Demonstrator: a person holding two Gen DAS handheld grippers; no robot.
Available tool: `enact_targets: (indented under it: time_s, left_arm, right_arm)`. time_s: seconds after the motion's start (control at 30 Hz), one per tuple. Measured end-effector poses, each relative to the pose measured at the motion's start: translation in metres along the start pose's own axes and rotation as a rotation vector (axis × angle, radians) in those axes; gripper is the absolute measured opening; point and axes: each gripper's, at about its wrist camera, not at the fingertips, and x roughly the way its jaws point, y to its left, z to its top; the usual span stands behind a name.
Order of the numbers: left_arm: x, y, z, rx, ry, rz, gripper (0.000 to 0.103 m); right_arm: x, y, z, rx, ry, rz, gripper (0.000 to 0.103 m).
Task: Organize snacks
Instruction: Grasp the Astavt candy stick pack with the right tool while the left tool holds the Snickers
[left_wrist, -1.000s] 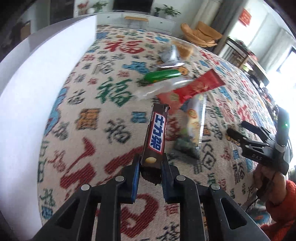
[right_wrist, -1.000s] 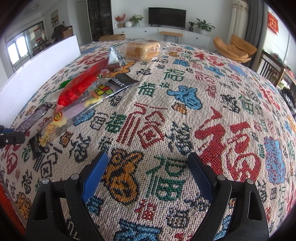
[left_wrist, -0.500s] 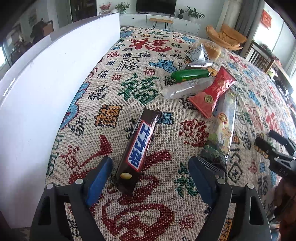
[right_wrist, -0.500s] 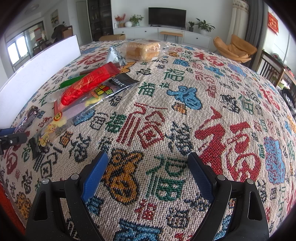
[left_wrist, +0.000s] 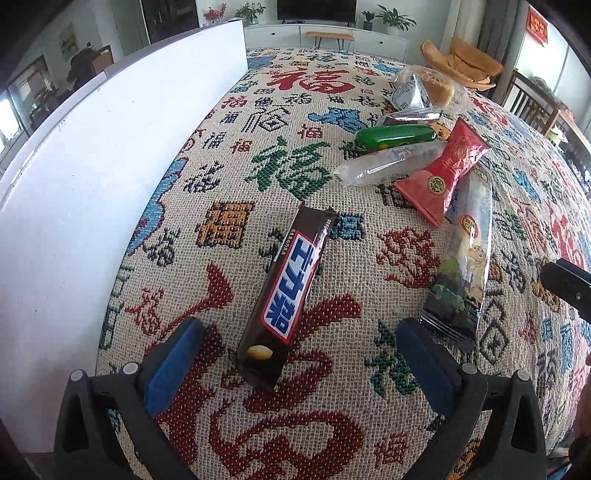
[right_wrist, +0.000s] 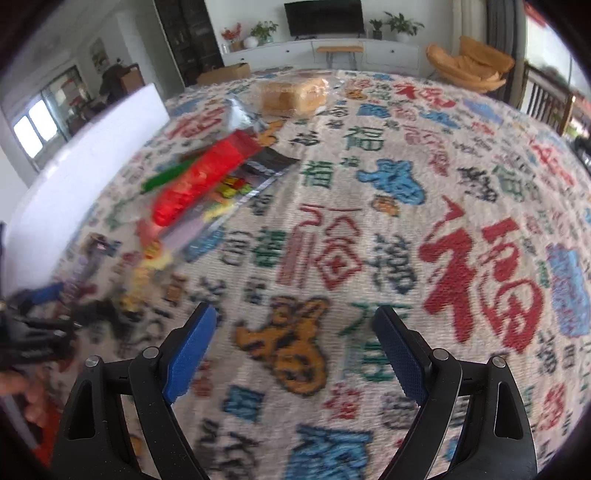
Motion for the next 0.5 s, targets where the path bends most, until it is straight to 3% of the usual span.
enact_targets:
  time_s: [0.13,0.3,0.4,0.47,0.5]
  left_arm:
    - [0.000,0.000,0.000,-0.004,-0.006,0.003,0.103]
    - [0.000,0.000,0.000,-0.003,-0.009,0.003,0.103]
    - [0.001,0.000,0.001,-0.004,-0.009,0.001,0.103]
    - [0.001,0.000,0.001,-0.004,-0.008,0.001,0.103]
    - [0.001,0.000,0.001,-0.003,-0.008,0.001,0.103]
  right_arm:
    - [0.018,0.046,0.024,0.015,0.081,0.104,0.088]
    - [0.057,0.084,0.042,-0.015,0.119,-0.030,0.088]
    - [0.065,0.105,0.036,-0.137,0.134,-0.096,0.088]
    - [0.062,0.108,0.026,-0.225,0.127,-0.111,0.084]
    - [0.057,0.104,0.023,-0.240,0.121,-0.102,0.073]
